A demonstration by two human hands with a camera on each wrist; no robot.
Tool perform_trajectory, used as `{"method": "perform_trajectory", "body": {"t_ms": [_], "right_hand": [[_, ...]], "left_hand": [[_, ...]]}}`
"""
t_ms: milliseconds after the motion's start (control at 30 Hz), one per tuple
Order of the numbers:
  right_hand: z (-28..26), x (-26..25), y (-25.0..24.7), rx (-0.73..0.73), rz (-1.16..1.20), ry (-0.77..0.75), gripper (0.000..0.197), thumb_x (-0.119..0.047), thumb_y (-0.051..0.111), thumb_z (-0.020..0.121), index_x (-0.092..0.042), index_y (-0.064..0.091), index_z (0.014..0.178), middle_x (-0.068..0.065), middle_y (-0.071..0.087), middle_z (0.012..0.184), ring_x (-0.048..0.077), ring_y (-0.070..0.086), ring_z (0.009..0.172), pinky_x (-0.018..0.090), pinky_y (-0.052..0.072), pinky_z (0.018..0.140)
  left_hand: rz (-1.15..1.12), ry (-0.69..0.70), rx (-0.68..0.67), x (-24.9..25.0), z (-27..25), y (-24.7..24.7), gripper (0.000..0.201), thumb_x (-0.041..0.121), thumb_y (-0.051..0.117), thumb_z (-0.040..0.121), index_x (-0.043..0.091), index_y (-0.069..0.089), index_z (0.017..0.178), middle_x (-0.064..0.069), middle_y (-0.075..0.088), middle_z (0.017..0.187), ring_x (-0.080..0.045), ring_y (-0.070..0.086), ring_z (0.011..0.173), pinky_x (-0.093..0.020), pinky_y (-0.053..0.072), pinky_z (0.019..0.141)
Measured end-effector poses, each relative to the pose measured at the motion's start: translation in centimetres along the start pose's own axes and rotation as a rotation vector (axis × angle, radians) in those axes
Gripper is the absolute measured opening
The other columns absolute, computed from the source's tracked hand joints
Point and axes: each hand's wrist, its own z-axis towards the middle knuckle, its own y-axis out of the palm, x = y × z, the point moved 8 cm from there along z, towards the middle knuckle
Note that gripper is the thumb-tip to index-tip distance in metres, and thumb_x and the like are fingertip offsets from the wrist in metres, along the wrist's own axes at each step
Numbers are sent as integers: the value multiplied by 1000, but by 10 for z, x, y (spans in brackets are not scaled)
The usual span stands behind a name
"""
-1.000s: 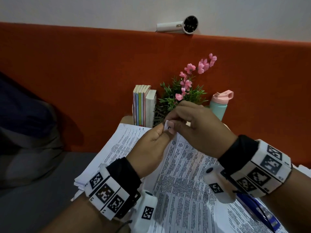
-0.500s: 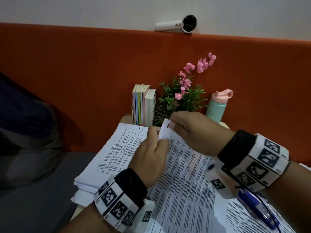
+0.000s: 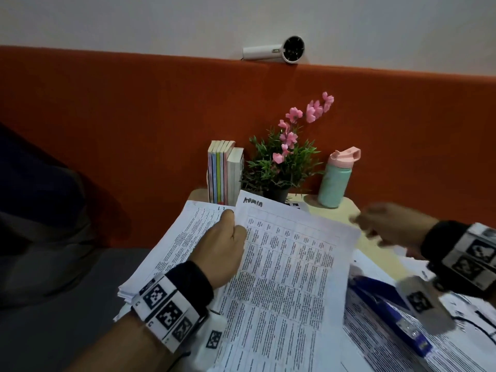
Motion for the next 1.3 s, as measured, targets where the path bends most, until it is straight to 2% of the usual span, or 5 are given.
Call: {"method": "perform_trajectory", "body": {"t_ms": [167, 267, 467, 767, 1300], "right_hand": [[-17, 68, 53, -414, -678, 163, 71, -85, 48, 73, -16, 62, 81, -3, 63, 75, 16, 58, 65, 24, 48, 60], [-24, 68, 71, -336, -839, 70, 36, -56, 56, 89, -21, 48, 89, -6, 55, 83, 12, 48, 71, 21, 32, 55], [-31, 66, 48, -123, -433, 61, 21, -37, 55, 97, -19, 45, 95, 1, 59, 85, 14, 53, 67, 23, 39, 56], [-71, -80, -66, 405, 1120, -348, 9, -26, 54, 93, -24, 50, 101, 1, 55, 95, 18, 59, 83, 31, 51, 71], [-49, -133, 26, 375, 1170, -306, 28, -43, 50, 95, -24, 53, 75, 0, 49, 68, 24, 52, 69, 41, 47, 64]], "left_hand": [[28, -57, -34, -5, 2, 7, 19, 22, 32, 104, 11, 39, 91, -9, 44, 72, -22, 38, 64, -36, 28, 60], [25, -62, -63, -4, 1, 11, 18, 23, 32, 103, 12, 38, 90, -8, 44, 73, -21, 38, 64, -35, 29, 60], [3, -46, -57, 6, -2, 7, 16, 22, 31, 103, 14, 39, 91, -8, 42, 72, -20, 36, 64, -35, 28, 60], [104, 65, -24, 34, -14, 15, 16, 21, 33, 103, 17, 35, 88, -2, 39, 62, -19, 33, 54, -37, 21, 52], [265, 142, -48, 62, -29, 33, 12, 22, 33, 103, 22, 29, 92, 6, 42, 69, -18, 38, 58, -35, 24, 57]]}}
